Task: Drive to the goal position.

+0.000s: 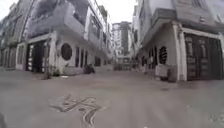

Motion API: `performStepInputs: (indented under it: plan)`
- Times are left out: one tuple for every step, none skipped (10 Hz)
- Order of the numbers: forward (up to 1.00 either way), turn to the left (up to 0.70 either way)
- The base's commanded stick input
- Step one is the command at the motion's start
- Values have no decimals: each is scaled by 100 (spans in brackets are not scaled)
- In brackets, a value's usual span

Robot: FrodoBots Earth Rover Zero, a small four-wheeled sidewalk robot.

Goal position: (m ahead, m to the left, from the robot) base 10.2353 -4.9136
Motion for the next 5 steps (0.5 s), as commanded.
performStepInputs:
  plan:
    - [100,-16]
    - [100,-35]
    - [100,-35]
    - [100,-35]
    - [100,-35]
